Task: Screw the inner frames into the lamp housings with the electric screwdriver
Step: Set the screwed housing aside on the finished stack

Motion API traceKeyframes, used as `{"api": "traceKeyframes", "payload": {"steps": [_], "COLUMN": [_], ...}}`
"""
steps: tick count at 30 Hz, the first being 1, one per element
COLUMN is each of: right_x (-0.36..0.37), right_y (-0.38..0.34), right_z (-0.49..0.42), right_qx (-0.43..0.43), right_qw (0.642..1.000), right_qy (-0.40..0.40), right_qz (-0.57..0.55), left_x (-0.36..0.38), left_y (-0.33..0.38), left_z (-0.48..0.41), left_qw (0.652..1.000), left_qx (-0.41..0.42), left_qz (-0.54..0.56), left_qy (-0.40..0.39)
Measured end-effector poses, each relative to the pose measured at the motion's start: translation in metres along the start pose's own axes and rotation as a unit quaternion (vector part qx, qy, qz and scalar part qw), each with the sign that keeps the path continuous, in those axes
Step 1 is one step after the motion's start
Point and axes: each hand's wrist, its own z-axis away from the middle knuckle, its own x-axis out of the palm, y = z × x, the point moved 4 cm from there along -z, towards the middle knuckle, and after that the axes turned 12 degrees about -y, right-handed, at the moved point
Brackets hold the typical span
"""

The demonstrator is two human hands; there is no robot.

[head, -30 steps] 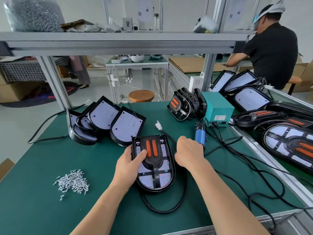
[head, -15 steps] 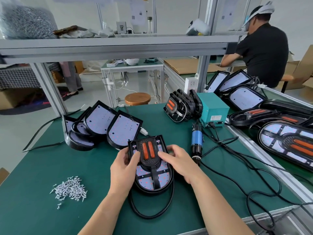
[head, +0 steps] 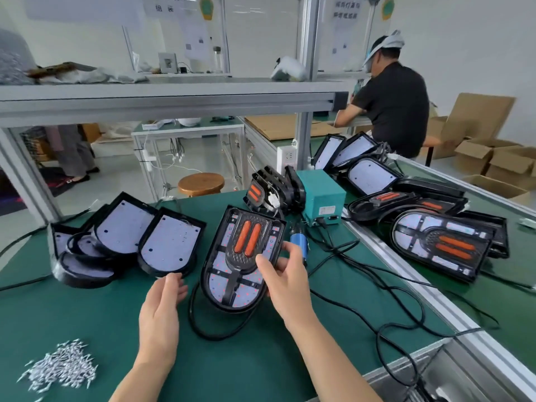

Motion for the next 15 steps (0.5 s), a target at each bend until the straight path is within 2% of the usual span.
{"api": "traceKeyframes", "payload": {"steps": [8, 15], "right_x": [-0.077, -0.153], "right_y": [-0.030, -0.031], "right_z": [0.002, -0.001], "right_qx": [-0.090, -0.079], "right_qw": [0.987, 0.958], "right_qy": [0.130, 0.270], "right_qz": [-0.019, -0.062], "left_x": [0.007, 0.011], "left_y": [-0.007, -0.007], "left_z": [-0.003, -0.004], "left_qw": [0.999, 0.997], "left_qx": [-0.010, -0.005], "left_qz": [-0.050, -0.079], "left_qy": [-0.017, -0.017]}}
